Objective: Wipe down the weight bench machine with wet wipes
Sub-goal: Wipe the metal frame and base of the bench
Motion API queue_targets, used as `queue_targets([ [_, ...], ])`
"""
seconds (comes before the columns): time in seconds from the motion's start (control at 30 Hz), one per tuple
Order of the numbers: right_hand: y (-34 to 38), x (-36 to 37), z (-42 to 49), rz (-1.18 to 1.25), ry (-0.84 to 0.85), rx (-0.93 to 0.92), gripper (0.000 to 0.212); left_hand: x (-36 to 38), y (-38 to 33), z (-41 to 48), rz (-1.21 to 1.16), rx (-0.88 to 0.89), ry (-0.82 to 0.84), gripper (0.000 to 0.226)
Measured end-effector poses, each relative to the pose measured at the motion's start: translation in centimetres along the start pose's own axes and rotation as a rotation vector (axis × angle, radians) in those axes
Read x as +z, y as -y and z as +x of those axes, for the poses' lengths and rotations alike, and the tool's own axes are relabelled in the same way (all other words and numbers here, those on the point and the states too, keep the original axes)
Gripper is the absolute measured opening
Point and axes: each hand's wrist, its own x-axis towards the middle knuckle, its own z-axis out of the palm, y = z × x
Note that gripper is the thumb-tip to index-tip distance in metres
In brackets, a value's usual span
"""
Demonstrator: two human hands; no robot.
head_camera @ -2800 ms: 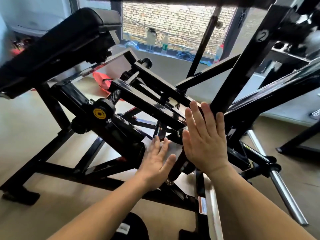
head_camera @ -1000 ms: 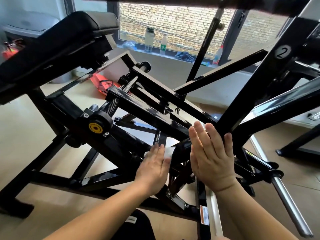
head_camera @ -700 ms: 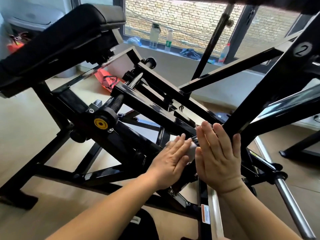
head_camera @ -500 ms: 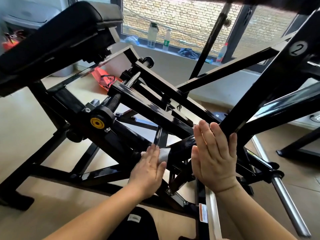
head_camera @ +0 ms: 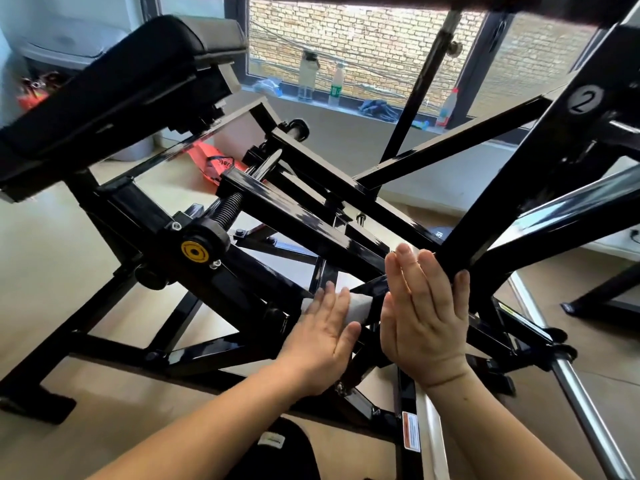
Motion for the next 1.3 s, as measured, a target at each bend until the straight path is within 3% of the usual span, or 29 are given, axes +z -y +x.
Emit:
queue_targets([
  [0.13, -0.1, -0.4, -0.1, 0.003, 0.031, -0.011, 0.056, -2.3, -1.1, 3.7, -0.102, 0.212, 0.047, 0.059],
  [0.37, -0.2, 0.1, -0.1, 0.003, 0.012, -0.024, 0.059, 1.4, 1.1, 1.2, -0.071, 0.146, -0.157, 0.060],
  [0.47, 0.0, -0.1, 0.1, 0.025, 0.017, -0.009, 0.060, 0.1, 1.5, 2.5, -0.065, 0.152, -0.058, 0.057],
  [0.6, -0.1, -1.0, 0.1, 0.088, 0.107, -0.008, 0.068, -3.1, -3.2, 6.4, -0.128, 0.238, 0.037, 0.058],
  [0.77, -0.7, -2.7, 0.5, 0.227, 0.134, -0.012, 0.066, -0.8, -1.4, 4.6, -0.150, 0.372, -0.129, 0.063],
  [0.93, -1.3, -3.8, 0.6, 0.366, 0.082, 0.074, 0.078, -0.6, -0.9, 4.3, -0.124, 0.235, -0.089, 0.056],
  [1.1, -2.6, -1.6, 0.9, 0.325, 0.038, 0.133, 0.084, -3.9, -4.8, 7.9, -0.212, 0.311, 0.044, 0.055],
  [1.2, -2.8, -0.4, 0.7, 0.354, -0.014, 0.107, 0.081, -2.7, -3.4, 6.1, -0.239, 0.332, -0.051, 0.049],
  [1.3, -3.1, -0.1, 0.7, 0.365, -0.025, 0.078, 0.082, -0.3, -0.1, 3.1, -0.240, 0.232, -0.163, 0.051],
])
